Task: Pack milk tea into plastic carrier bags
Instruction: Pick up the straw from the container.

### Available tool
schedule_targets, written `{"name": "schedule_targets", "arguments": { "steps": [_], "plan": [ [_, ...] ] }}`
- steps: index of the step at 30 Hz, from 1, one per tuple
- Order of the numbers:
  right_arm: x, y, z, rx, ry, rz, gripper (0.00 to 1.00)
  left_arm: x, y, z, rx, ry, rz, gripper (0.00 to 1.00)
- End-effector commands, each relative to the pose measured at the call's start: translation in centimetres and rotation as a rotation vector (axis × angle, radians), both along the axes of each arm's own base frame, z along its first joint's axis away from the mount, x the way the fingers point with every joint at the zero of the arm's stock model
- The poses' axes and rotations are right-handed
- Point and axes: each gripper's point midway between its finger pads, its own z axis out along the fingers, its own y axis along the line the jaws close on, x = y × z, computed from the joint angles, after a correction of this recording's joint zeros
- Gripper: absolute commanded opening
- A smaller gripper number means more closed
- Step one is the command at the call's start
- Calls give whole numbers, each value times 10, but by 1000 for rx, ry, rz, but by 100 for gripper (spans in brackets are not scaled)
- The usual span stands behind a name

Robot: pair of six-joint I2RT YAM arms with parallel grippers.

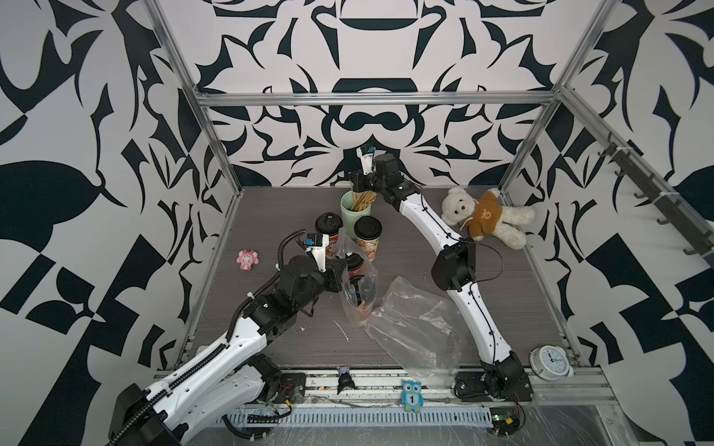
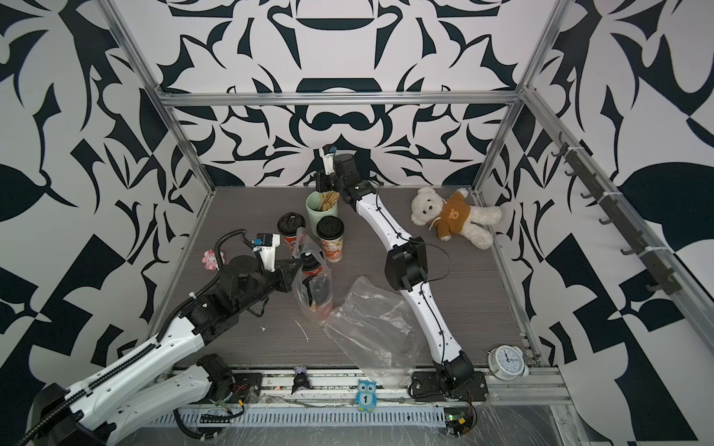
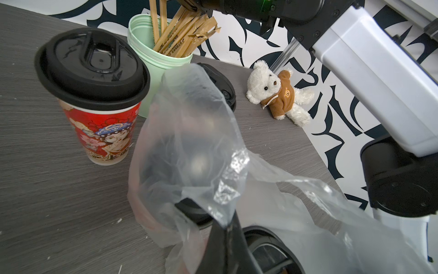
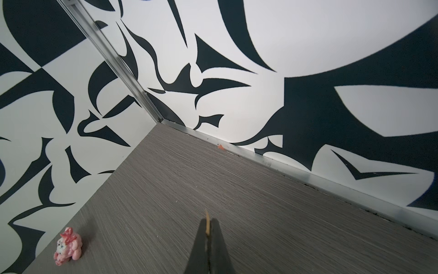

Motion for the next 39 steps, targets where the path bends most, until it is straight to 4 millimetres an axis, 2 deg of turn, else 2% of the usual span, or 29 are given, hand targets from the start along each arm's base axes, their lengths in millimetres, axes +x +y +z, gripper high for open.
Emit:
{"name": "schedule_targets", "arguments": {
  "steps": [1, 4, 9, 10, 14, 18, 19, 24, 26, 39],
  "plan": [
    [-8, 1, 64, 74, -117, 17, 0, 0, 2, -3, -9, 0, 10, 0],
    [-16, 1, 79, 83, -131, 37, 0, -1, 2, -3, -14, -4, 11, 0],
    [-37, 1, 115, 101, -166, 87, 0, -2, 3, -1, -21, -11, 10, 0],
    [-47, -1, 134, 108, -193, 98, 0, -3, 4, -2, -21, -9, 9, 0],
    [-77, 1, 173, 95, -265, 145, 0, -4, 4, -4, -22, -7, 10, 0],
    [-117, 0, 219, 89, -345, 201, 0, -3, 4, -6, -27, -1, 16, 0],
    [-123, 1, 216, 75, -334, 214, 0, -3, 4, -6, -29, 0, 16, 0],
    [-171, -5, 252, 71, -383, 278, 0, -4, 4, -9, -33, 8, 15, 0],
    [-186, -9, 261, 70, -400, 296, 0, -4, 4, -10, -31, 9, 14, 0],
    [-248, -31, 291, 175, -393, 389, 0, -6, 9, -13, -26, 11, 26, 0]
  ]
}}
